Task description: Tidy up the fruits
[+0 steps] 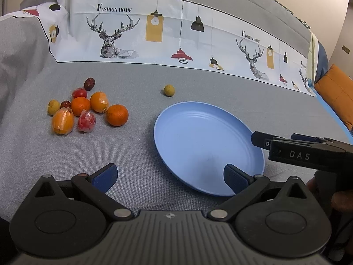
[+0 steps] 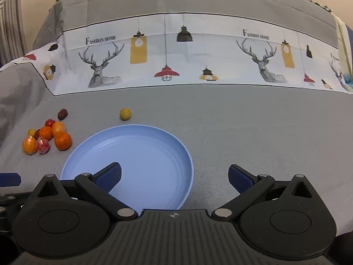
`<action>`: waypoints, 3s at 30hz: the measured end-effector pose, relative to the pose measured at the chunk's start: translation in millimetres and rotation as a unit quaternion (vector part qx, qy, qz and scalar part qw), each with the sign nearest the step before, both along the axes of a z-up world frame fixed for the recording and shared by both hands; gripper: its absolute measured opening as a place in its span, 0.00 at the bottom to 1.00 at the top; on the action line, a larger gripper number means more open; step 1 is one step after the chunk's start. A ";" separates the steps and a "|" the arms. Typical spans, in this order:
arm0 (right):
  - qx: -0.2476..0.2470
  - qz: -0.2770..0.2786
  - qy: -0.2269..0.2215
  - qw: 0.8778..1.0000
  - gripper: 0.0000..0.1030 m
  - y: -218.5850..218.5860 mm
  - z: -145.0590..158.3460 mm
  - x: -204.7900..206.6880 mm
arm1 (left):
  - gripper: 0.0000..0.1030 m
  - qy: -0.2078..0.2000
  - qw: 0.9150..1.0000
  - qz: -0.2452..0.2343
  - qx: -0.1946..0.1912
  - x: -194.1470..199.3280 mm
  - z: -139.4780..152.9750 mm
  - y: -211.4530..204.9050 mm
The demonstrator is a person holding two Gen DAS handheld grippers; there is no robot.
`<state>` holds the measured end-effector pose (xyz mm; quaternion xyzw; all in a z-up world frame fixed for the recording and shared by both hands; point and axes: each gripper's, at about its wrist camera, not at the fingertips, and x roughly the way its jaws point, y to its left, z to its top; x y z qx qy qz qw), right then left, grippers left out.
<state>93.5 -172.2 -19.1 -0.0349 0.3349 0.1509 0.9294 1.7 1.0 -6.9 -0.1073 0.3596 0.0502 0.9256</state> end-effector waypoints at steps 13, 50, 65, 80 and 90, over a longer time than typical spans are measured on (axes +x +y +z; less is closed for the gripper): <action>-0.006 0.003 0.043 0.999 0.99 1.2 -5.7 5.6 | 0.99 -0.015 0.999 -0.004 0.034 -0.7 2.3 -7.4; 0.042 0.008 0.066 0.997 0.86 -1.8 -1.9 12.6 | 0.65 -0.039 0.998 -0.012 0.041 18.1 62.4 73.8; 0.091 0.042 0.064 0.993 0.48 22.2 28.5 0.3 | 0.13 0.011 0.989 0.110 -0.096 32.0 29.7 159.2; 0.105 0.098 0.066 0.987 0.49 70.6 60.8 -16.7 | 0.40 0.064 0.952 0.203 -0.221 32.9 1.1 207.2; 0.092 0.107 0.093 0.986 0.50 89.4 37.5 -9.7 | 0.45 0.066 0.950 0.203 -0.228 43.8 -5.1 210.0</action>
